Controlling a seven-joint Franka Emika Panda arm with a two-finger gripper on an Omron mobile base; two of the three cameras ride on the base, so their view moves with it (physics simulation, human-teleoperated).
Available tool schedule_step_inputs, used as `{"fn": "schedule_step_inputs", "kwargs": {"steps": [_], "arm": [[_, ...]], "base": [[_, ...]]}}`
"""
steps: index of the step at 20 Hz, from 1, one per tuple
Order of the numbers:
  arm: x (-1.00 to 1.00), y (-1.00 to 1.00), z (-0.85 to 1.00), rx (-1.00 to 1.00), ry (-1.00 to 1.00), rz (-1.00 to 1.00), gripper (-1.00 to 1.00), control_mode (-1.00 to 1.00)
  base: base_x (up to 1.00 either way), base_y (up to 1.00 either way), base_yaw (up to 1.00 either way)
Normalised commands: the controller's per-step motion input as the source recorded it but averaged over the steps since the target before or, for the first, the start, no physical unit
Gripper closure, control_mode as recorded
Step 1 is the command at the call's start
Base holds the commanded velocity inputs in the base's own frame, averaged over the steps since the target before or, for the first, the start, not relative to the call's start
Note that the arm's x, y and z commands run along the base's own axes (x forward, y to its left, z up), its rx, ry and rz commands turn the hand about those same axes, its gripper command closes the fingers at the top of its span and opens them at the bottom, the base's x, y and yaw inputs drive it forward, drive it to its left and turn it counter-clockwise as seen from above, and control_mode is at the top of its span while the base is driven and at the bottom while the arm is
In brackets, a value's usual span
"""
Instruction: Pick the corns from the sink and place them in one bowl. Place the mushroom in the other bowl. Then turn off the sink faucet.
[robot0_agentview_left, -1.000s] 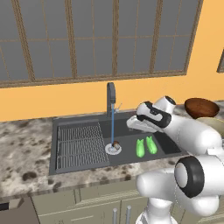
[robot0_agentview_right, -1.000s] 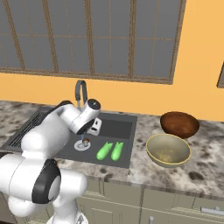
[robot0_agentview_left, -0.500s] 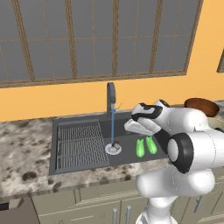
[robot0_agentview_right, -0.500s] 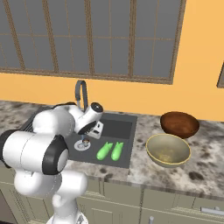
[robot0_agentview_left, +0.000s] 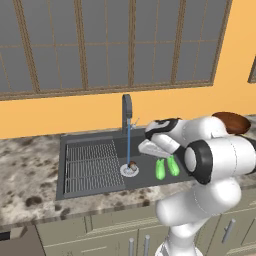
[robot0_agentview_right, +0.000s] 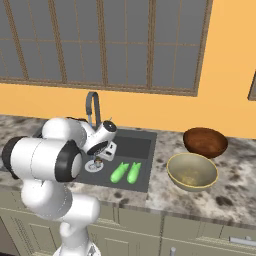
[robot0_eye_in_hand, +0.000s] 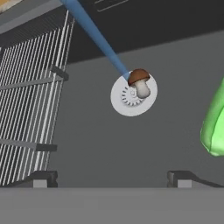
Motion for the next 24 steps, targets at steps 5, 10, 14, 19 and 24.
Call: {"fn": "schedule_step_inputs", "kwargs": {"steps": [5,10,14,19,24], "arm": [[0.04,0.02,-0.19,0.00,-0.02,0.02,-1.00,-1.00],[0.11,0.00,-0.26,-0.01,-0.02,0.03,-1.00,-1.00],[0.16,0.00,-0.24,-0.01,0.00,0.03,-1.00,-1.00],[0.24,0.09,-0.22,-0.03,0.00,0.01,-1.00,-1.00],[0.21,0.13,-0.19,-0.01,0.00,0.00,-1.00,-1.00]], "base": [[0.00,0.00,0.00],[0.00,0.00,0.00],[0.00,0.00,0.00],[0.00,0.00,0.00],[0.00,0.00,0.00]]}}
